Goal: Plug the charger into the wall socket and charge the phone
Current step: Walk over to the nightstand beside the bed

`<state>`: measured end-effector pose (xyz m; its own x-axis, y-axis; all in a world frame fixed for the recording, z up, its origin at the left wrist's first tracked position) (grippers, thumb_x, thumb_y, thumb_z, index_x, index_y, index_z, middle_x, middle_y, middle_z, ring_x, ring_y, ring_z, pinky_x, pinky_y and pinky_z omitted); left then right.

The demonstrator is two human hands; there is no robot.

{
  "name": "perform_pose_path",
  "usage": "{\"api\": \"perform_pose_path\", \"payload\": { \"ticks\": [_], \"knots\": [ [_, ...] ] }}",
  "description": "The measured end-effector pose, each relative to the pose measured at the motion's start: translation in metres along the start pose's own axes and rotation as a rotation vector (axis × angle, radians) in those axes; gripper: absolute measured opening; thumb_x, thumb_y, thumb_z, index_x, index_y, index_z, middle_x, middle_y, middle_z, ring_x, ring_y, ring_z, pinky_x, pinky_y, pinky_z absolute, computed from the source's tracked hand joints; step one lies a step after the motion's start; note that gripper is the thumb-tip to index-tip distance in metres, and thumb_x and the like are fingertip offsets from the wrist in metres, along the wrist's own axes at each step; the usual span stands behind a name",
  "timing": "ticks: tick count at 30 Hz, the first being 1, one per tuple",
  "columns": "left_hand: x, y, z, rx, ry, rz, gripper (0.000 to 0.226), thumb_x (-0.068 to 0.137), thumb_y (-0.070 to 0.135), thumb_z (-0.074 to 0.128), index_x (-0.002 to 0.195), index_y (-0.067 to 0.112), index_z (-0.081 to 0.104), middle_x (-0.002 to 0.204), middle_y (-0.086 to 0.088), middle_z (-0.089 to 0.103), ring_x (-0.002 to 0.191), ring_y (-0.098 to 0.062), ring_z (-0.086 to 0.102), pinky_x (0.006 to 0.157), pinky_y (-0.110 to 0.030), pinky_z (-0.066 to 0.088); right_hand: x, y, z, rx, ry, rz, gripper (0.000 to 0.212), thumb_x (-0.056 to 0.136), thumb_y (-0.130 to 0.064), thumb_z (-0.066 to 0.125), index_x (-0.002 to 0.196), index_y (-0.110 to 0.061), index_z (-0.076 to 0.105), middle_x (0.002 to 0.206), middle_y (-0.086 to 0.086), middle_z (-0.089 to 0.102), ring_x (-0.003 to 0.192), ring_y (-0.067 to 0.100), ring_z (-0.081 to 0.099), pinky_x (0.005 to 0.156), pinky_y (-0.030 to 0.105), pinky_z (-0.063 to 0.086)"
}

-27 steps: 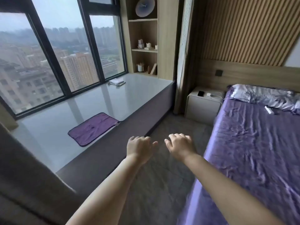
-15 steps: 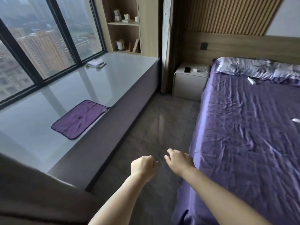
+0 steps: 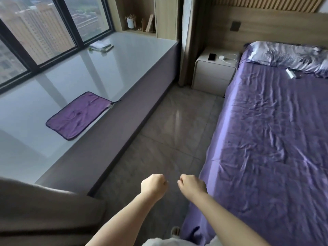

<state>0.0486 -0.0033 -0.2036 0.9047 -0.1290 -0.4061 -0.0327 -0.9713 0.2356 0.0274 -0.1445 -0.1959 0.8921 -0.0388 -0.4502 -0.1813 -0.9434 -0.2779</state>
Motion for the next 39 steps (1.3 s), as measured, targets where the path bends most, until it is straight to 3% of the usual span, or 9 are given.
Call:
{"api": "perform_pose_path", "payload": {
  "ticks": [13, 19, 23, 27, 29, 39],
  "knots": [
    [0.081, -0.012, -0.021, 0.035, -0.102, -0.026, 0.040, 0.088, 0.047, 0.039, 0.083, 0.016, 0.064, 0.092, 0.000, 0.072, 0.085, -0.025, 0.067, 0.066, -0.028, 0.045, 0.074, -0.005, -0.016, 0.042, -0.086, 0.093, 0.031, 0.095, -0.033, 0.035, 0.098, -0.012, 0.058, 0.111, 0.011, 0.066, 0.101, 0.034, 0.060, 0.075, 0.033, 0.042],
    [0.158, -0.038, -0.051, 0.082, -0.138, 0.083, 0.043, 0.089, 0.050, 0.037, 0.086, 0.018, 0.065, 0.093, 0.000, 0.071, 0.086, -0.024, 0.067, 0.067, -0.029, 0.046, 0.136, -0.036, -0.035, 0.181, -0.073, 0.231, 0.028, 0.094, -0.036, 0.037, 0.082, -0.016, 0.052, 0.102, 0.008, 0.066, 0.090, 0.030, 0.062, 0.068, 0.030, 0.040],
    [0.212, -0.056, -0.089, 0.115, -0.141, 0.168, 0.043, 0.088, 0.049, 0.037, 0.083, 0.017, 0.064, 0.089, 0.000, 0.071, 0.087, -0.025, 0.067, 0.065, -0.028, 0.042, 0.177, -0.057, -0.058, 0.246, 0.002, 0.306, 0.039, 0.092, -0.036, 0.040, 0.058, -0.018, 0.036, 0.082, 0.008, 0.061, 0.073, 0.027, 0.054, 0.063, 0.029, 0.038],
    [0.266, -0.069, -0.128, 0.116, -0.116, 0.232, 0.042, 0.087, 0.048, 0.036, 0.083, 0.016, 0.064, 0.092, -0.001, 0.071, 0.088, -0.026, 0.066, 0.063, -0.028, 0.040, 0.211, -0.072, -0.087, 0.252, 0.059, 0.350, 0.042, 0.092, -0.041, 0.039, 0.057, -0.018, 0.035, 0.075, 0.004, 0.057, 0.067, 0.026, 0.049, 0.056, 0.027, 0.035],
    [0.283, -0.072, -0.137, 0.122, -0.126, 0.257, 0.042, 0.087, 0.048, 0.036, 0.083, 0.017, 0.064, 0.093, 0.000, 0.071, 0.089, -0.025, 0.066, 0.062, -0.027, 0.039, 0.222, -0.074, -0.096, 0.257, 0.067, 0.379, 0.041, 0.092, -0.044, 0.039, 0.061, -0.017, 0.040, 0.079, 0.007, 0.061, 0.068, 0.026, 0.049, 0.060, 0.029, 0.037],
    [0.352, -0.013, -0.145, 0.108, -0.225, 0.287, 0.041, 0.085, 0.047, 0.034, 0.076, 0.016, 0.060, 0.089, -0.002, 0.071, 0.084, -0.026, 0.065, 0.064, -0.029, 0.042, 0.288, -0.045, -0.132, 0.294, 0.050, 0.417, 0.046, 0.093, -0.045, 0.038, 0.056, -0.019, 0.032, 0.073, 0.003, 0.052, 0.069, 0.026, 0.046, 0.062, 0.030, 0.035]
  ]
}}
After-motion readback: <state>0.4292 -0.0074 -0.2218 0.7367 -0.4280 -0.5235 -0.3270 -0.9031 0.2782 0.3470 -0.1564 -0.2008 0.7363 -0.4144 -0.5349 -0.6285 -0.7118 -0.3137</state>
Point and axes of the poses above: each hand's wrist, its own x-axis towards the middle knuckle, its own z-axis out of the palm, y = z × x, the point moved 6 cm from there along x, towards the middle knuckle
